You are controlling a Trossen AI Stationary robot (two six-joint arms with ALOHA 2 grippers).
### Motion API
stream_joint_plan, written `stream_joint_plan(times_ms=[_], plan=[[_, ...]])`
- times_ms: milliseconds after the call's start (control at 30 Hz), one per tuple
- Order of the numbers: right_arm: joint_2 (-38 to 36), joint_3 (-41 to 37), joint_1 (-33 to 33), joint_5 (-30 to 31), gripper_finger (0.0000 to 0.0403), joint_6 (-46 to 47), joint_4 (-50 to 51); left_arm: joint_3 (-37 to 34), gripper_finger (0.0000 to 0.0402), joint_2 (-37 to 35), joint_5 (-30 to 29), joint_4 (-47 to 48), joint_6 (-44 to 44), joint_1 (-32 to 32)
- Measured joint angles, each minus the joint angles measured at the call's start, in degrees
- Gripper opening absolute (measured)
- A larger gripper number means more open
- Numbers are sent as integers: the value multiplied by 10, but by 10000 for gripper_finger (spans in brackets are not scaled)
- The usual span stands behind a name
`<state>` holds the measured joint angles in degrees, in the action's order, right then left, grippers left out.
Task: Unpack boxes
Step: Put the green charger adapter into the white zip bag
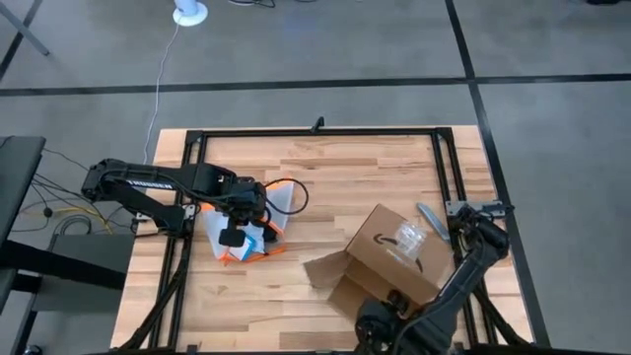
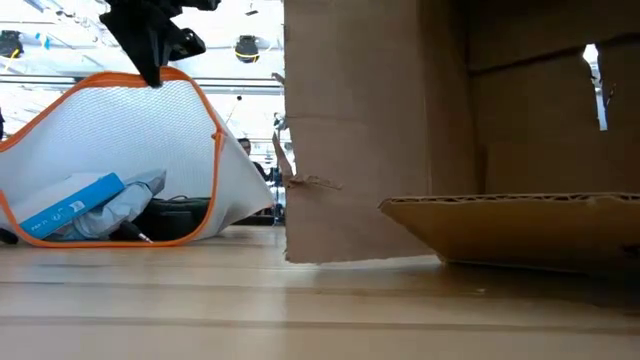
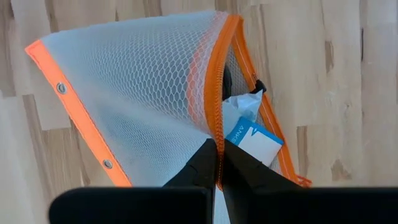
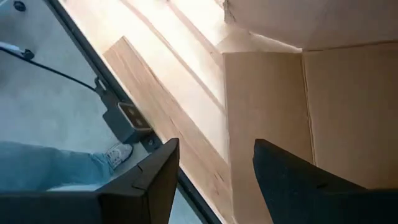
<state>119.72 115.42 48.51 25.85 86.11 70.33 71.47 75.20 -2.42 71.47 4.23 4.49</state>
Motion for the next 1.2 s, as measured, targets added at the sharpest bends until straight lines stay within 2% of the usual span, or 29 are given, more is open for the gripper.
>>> stream_joint_plan(times_ms=[233, 367, 467, 700, 867, 1000, 1100, 1200], plan=[[-6, 44, 24, 106, 187, -24, 33, 95, 0, 0, -4, 32, -55, 3], [-5, 71, 54, 129, 187, -13, 54, 167, 0, 0, -14, 57, -52, 15], [-6, 78, 71, 132, 187, -10, 63, 189, 0, -1, -22, 56, -40, 15], [-5, 77, 73, 136, 187, -29, 75, 126, 8, 10, -20, 72, -28, 15], [-5, 67, 70, 132, 187, -37, 72, 65, 66, 18, -8, 36, -31, 15], [-3, 47, 63, 98, 187, -35, 62, 57, 121, 27, -8, 37, -28, 15], [-3, 42, 56, 87, 187, -48, 22, 64, 149, 29, -28, 52, -23, 15], [-3, 42, 53, 79, 187, -36, -1, 73, 158, 24, -64, 62, -8, 14]])
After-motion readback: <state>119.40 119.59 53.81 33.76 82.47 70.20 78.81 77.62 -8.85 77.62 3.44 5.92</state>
